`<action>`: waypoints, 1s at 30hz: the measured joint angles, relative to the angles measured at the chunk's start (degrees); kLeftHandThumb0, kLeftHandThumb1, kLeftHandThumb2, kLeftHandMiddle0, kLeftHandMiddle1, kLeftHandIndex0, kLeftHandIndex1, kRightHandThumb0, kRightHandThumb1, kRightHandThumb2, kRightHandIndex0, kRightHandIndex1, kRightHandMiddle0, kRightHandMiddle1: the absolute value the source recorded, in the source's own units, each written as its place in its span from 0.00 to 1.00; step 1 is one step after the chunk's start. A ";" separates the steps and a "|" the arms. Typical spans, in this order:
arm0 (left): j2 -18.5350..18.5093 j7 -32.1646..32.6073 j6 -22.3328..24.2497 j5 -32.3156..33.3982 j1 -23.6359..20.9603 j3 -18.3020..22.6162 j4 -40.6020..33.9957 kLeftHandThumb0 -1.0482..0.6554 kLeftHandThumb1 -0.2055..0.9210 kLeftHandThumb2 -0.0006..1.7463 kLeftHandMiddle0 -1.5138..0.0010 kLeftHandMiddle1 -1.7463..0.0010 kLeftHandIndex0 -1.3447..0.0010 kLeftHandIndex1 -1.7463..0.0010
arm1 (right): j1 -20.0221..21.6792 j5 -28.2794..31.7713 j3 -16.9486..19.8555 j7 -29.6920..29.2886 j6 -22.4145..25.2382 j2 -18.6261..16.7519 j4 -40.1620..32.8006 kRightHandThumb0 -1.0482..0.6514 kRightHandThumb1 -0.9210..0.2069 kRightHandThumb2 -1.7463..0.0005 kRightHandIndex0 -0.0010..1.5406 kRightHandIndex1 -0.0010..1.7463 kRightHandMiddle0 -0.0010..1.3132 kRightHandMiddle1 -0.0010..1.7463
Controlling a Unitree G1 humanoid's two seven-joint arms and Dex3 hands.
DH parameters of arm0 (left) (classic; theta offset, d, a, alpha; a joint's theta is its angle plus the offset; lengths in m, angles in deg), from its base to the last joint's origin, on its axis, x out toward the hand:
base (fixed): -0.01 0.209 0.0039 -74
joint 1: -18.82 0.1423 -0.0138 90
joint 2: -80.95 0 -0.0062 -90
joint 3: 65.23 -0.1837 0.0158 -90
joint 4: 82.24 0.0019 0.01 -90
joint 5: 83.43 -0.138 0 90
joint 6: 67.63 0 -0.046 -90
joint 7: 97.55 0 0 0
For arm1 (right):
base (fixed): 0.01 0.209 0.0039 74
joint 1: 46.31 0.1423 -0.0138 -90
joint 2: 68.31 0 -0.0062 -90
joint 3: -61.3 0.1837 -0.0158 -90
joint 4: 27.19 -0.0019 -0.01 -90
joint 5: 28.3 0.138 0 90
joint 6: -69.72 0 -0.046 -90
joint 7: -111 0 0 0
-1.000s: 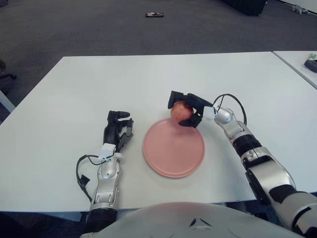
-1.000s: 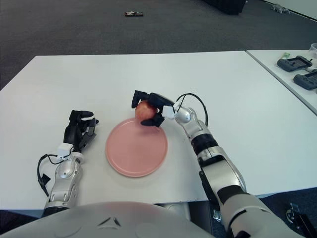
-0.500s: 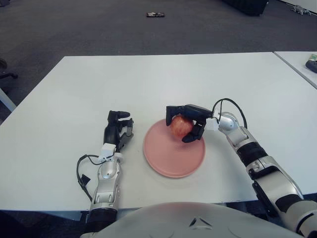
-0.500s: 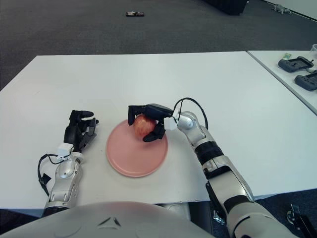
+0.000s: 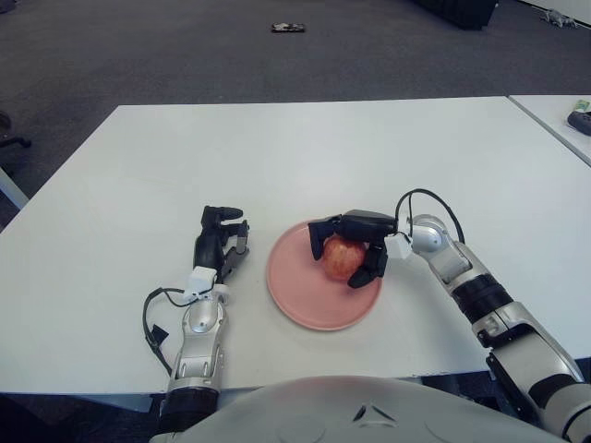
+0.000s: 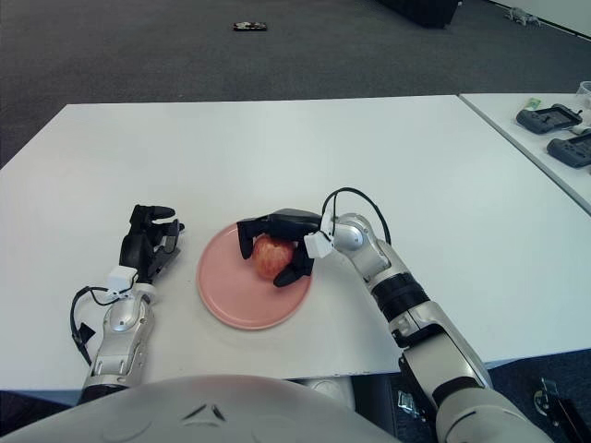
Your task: Put the apple into the plate.
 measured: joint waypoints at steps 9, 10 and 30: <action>-0.05 -0.01 -0.01 0.30 0.00 0.00 -0.02 0.41 1.00 0.30 0.75 0.23 0.85 0.00 | -0.17 -8.16 -1.35 -5.40 -2.97 0.74 -2.65 0.35 0.49 0.29 0.66 1.00 0.43 1.00; -0.05 -0.01 -0.01 0.33 0.00 0.00 -0.01 0.41 1.00 0.30 0.75 0.23 0.85 0.00 | -0.17 -8.91 -1.44 -6.00 -3.09 0.78 -2.85 0.35 0.47 0.30 0.65 1.00 0.42 1.00; -0.10 -0.01 0.50 0.34 0.00 0.00 -0.08 0.41 1.00 0.30 0.76 0.25 0.85 0.00 | -1.06 -19.36 -1.69 -17.88 -4.77 1.83 -4.65 0.43 0.03 0.68 0.05 0.73 0.14 1.00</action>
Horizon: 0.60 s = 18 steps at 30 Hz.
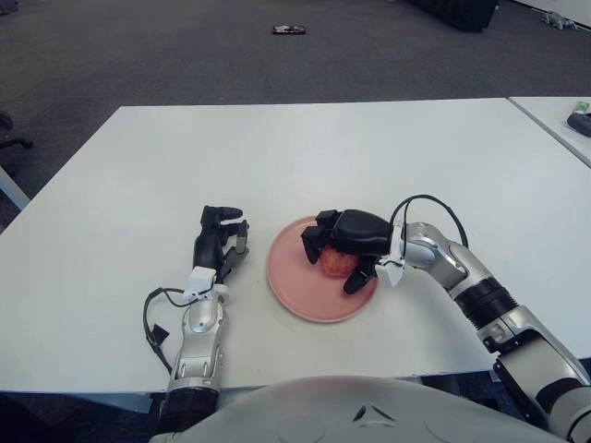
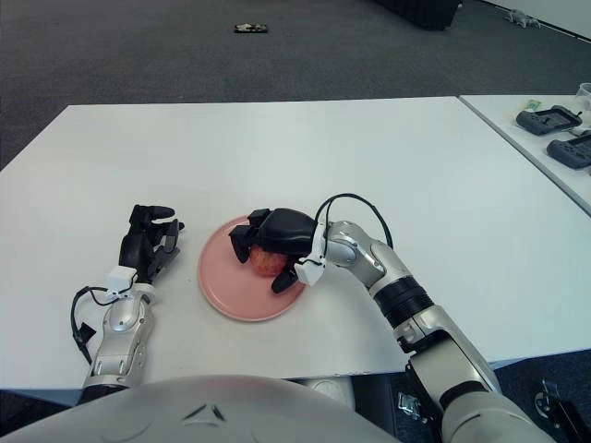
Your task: Put the apple into the plate.
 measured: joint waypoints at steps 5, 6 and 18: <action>-0.01 0.00 0.88 -0.02 0.00 -0.02 -0.30 0.41 1.00 0.30 0.76 0.25 0.86 0.00 | -0.05 -0.10 -0.03 -1.01 -0.28 0.04 -0.08 0.32 0.10 0.53 0.01 0.43 0.02 0.55; 0.00 0.00 1.14 -0.04 0.01 -0.02 -0.40 0.41 1.00 0.30 0.76 0.25 0.86 0.00 | -0.02 -0.11 -0.03 -1.30 -0.37 0.04 -0.11 0.32 0.10 0.53 0.01 0.40 0.02 0.52; 0.18 0.04 4.67 -0.27 0.36 -0.07 -2.91 0.41 1.00 0.30 0.79 0.25 0.86 0.00 | 0.22 2.59 0.20 -0.91 -0.37 0.42 -1.52 0.13 0.00 0.49 0.00 0.02 0.00 0.14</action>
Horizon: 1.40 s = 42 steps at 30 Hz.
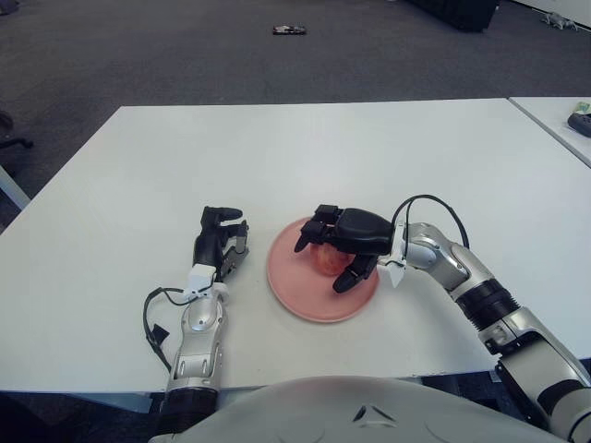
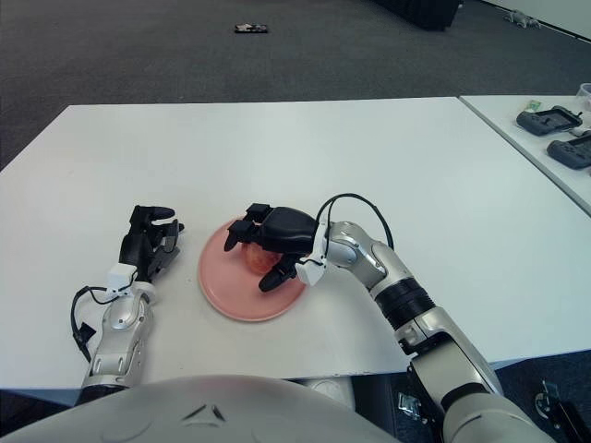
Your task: Put the apple into the plate.
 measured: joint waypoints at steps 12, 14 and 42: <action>0.02 0.97 0.18 -1.35 0.43 -0.17 -0.19 0.41 1.00 0.30 0.77 0.26 0.86 0.00 | 0.28 2.42 1.41 -6.83 -8.04 -1.47 4.06 0.06 0.00 0.47 0.00 0.00 0.00 0.02; 0.02 0.97 0.04 -1.35 0.43 -0.18 -0.18 0.41 1.00 0.30 0.77 0.27 0.86 0.00 | 0.53 2.42 1.86 -8.44 -9.43 -1.91 5.00 0.05 0.00 0.48 0.00 0.00 0.00 0.01; -0.27 0.52 -2.96 0.33 0.13 -0.05 1.69 0.41 1.00 0.30 0.78 0.19 0.85 0.00 | -4.13 12.88 16.22 -28.10 -2.49 -14.59 10.60 0.17 0.00 0.50 0.06 0.31 0.00 0.44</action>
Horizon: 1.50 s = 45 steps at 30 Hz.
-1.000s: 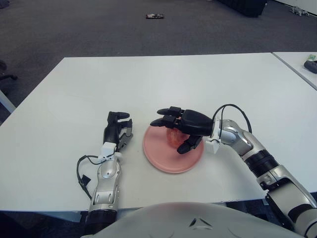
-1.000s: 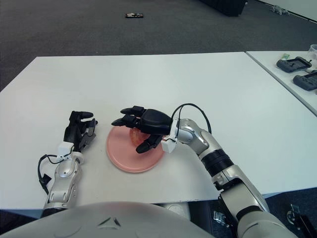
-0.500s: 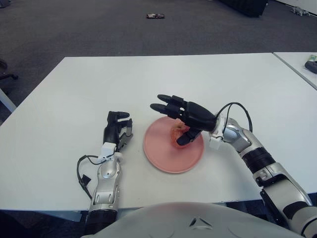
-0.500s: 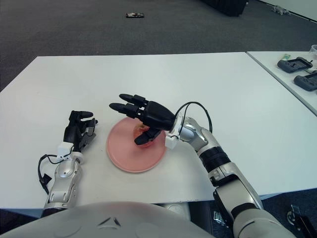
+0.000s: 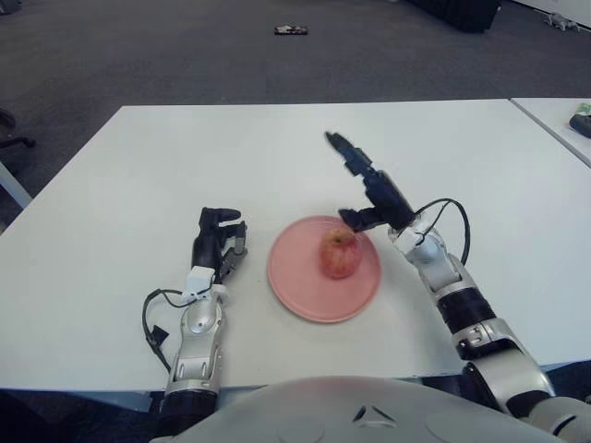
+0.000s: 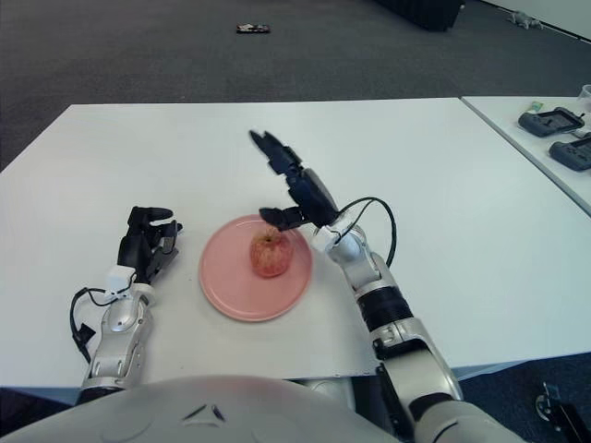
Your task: Put the apple into the plate.
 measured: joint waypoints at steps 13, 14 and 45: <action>-0.06 -0.01 -0.51 0.05 -1.06 -0.08 1.01 0.41 1.00 0.30 0.79 0.18 0.85 0.00 | -0.60 8.68 6.47 -5.31 3.76 -7.25 3.17 0.36 0.10 0.40 0.12 0.54 0.06 0.78; -0.07 -0.02 -0.52 0.11 -1.09 -0.08 1.06 0.41 1.00 0.30 0.79 0.18 0.85 0.00 | -0.61 9.79 7.01 -5.05 4.16 -7.43 3.77 0.37 0.11 0.38 0.14 0.55 0.07 0.79; -0.97 -0.16 -2.43 0.37 -2.85 0.01 3.54 0.41 1.00 0.30 0.76 0.17 0.85 0.00 | -8.95 11.49 11.16 -9.75 23.29 -11.82 -1.91 0.40 0.13 0.59 0.34 0.68 0.21 1.00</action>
